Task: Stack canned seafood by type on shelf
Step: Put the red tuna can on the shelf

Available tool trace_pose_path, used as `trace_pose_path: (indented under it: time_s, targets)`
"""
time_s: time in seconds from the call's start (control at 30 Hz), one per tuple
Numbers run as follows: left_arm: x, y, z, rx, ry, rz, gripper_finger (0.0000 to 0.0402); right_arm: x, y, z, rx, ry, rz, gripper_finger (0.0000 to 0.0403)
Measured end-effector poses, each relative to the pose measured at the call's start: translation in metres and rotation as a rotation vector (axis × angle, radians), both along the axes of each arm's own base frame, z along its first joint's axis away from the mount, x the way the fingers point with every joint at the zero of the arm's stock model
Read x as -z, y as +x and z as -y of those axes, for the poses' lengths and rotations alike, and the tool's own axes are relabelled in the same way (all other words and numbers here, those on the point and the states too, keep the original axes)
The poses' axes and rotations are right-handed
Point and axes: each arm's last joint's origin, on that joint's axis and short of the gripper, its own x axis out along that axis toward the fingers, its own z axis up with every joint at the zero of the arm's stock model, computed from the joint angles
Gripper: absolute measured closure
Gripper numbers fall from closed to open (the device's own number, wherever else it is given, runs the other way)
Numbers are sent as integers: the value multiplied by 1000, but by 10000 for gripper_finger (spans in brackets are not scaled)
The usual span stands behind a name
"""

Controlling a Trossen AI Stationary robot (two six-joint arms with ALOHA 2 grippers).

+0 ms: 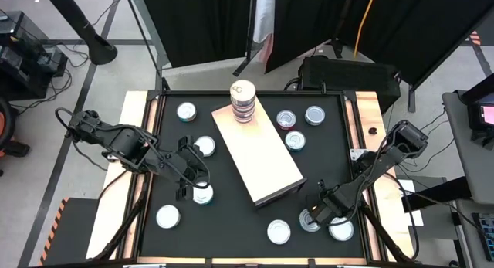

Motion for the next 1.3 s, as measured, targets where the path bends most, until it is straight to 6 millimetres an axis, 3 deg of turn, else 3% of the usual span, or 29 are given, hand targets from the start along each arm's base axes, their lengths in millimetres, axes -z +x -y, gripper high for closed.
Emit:
trace_pose_path:
  time_s: [0.37, 0.57, 0.7, 1.03, 1.3]
  targets:
    - [0, 0, 0, -8, 11, 2, 391, 15, 13, -11, 0, 30, 39, 403]
    - [0, 0, 0, -7, 11, 1, 391, -24, 5, -1, 12, -69, -78, 403]
    - [0, 0, 0, -7, 11, 1, 391, -35, -2, 8, 24, -146, -163, 403]
    - [0, 0, 0, -11, 7, 1, 391, 0, -1, 6, 33, -64, -118, 403]
    - [0, 0, 0, -26, -6, 1, 391, 1, 6, 0, 30, -35, -85, 403]
